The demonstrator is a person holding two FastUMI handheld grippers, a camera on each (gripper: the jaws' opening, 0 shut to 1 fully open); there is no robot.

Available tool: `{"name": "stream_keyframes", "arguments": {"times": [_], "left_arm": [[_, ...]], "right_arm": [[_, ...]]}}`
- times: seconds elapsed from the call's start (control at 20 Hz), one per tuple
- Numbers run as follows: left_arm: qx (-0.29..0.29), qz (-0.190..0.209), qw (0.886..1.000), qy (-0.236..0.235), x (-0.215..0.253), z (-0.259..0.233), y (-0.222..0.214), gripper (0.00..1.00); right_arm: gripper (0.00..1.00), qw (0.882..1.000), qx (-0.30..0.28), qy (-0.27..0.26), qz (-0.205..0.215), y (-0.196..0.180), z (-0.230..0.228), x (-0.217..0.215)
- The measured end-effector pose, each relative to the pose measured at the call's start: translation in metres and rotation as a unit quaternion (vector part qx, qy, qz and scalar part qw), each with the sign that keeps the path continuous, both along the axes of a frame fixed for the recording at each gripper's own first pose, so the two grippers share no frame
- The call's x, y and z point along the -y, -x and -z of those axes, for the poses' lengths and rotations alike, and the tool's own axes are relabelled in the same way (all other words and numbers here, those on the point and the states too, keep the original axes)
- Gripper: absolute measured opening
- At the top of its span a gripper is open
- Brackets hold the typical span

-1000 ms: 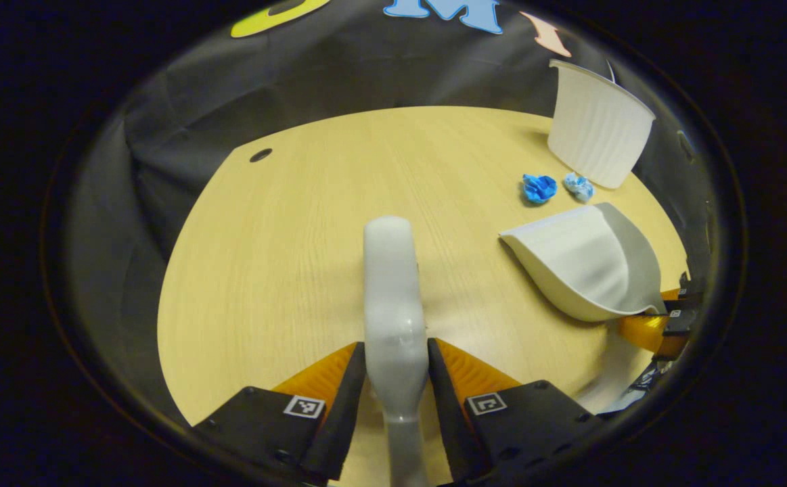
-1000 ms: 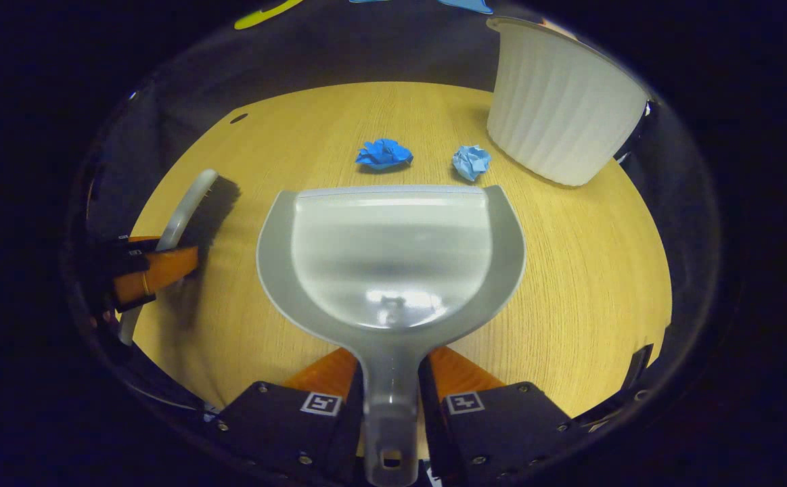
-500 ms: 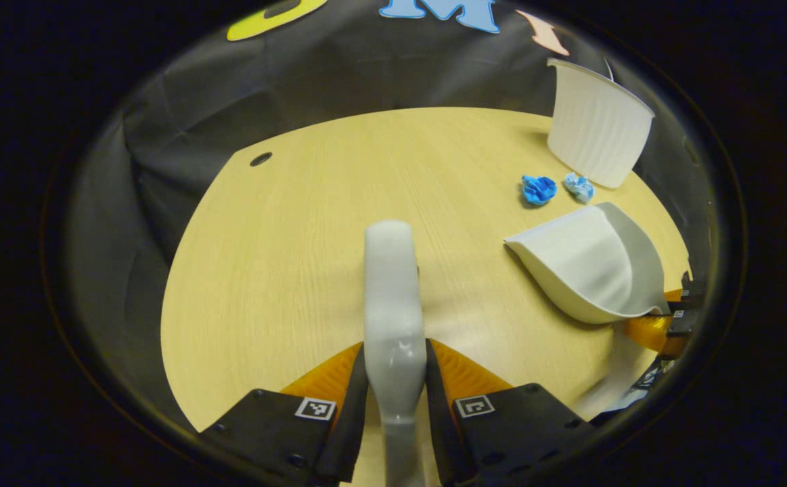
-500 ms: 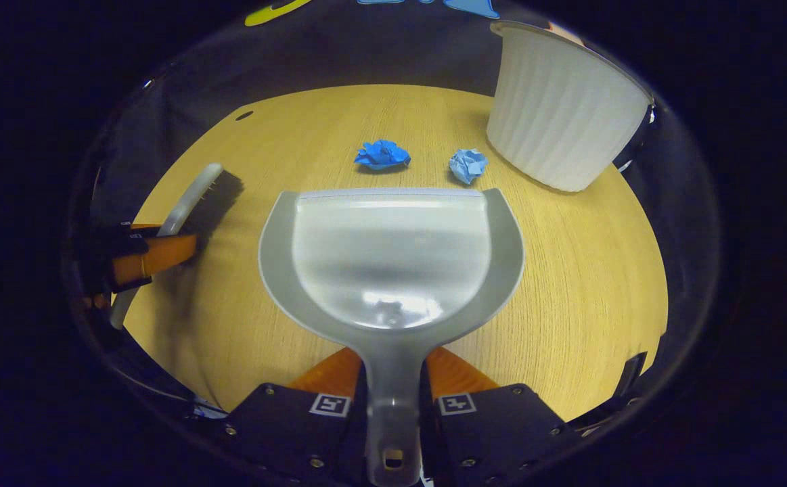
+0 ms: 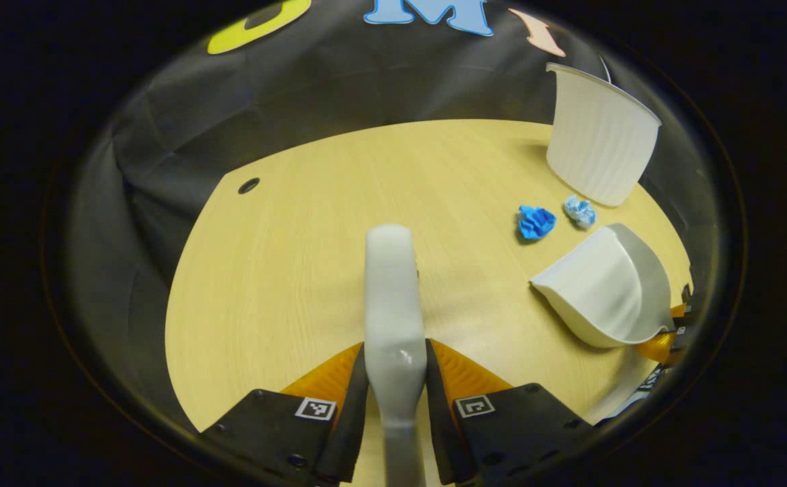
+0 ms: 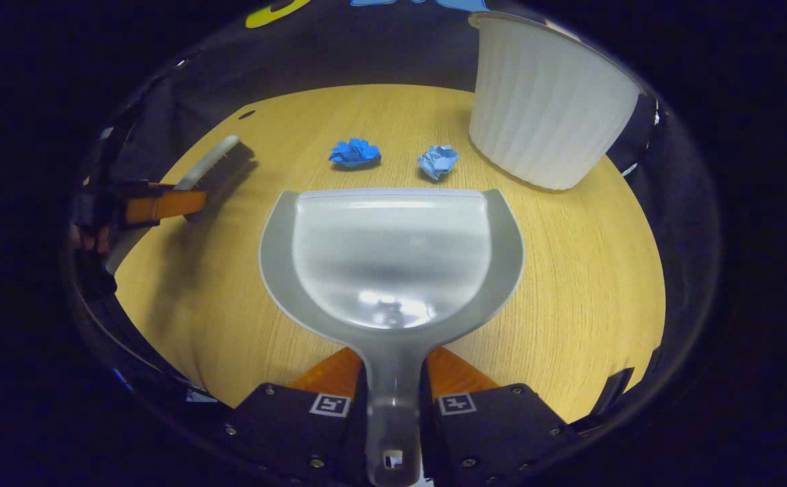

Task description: Pick up the small broom and dustpan from the desktop, sweep the trash into the dustpan with the broom, and then empty the trash into the garbage bin.

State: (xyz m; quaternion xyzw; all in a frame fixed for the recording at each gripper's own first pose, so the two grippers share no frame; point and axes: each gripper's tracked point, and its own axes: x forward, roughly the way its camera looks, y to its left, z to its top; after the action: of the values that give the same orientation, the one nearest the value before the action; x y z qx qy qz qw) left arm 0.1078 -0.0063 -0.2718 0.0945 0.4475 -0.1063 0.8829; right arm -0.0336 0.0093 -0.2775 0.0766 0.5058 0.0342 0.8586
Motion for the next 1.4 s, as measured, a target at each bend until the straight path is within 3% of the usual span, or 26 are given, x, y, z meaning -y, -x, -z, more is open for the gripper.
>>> {"name": "stream_keyframes", "arguments": {"times": [0.3, 0.65, 0.8, 1.4], "left_arm": [[-0.004, 0.053, 0.999, -0.008, 0.042, 0.007, -0.042, 0.50], [0.000, 0.130, 0.991, -0.029, 0.095, 0.020, -0.086, 0.53], [0.003, 0.163, 0.986, -0.031, 0.120, 0.023, -0.097, 0.49], [-0.030, 0.317, 0.948, -0.018, 0.207, 0.015, -0.079, 0.53]], "right_arm": [[0.33, 0.999, 0.008, -0.025, -0.043, -0.012, -0.001, 0.021], [0.33, 0.996, -0.001, -0.008, -0.089, -0.021, 0.000, 0.037], [0.33, 0.995, -0.003, -0.010, -0.097, -0.021, -0.002, 0.038], [0.33, 0.991, 0.003, -0.012, -0.134, -0.025, -0.009, 0.044]]}}
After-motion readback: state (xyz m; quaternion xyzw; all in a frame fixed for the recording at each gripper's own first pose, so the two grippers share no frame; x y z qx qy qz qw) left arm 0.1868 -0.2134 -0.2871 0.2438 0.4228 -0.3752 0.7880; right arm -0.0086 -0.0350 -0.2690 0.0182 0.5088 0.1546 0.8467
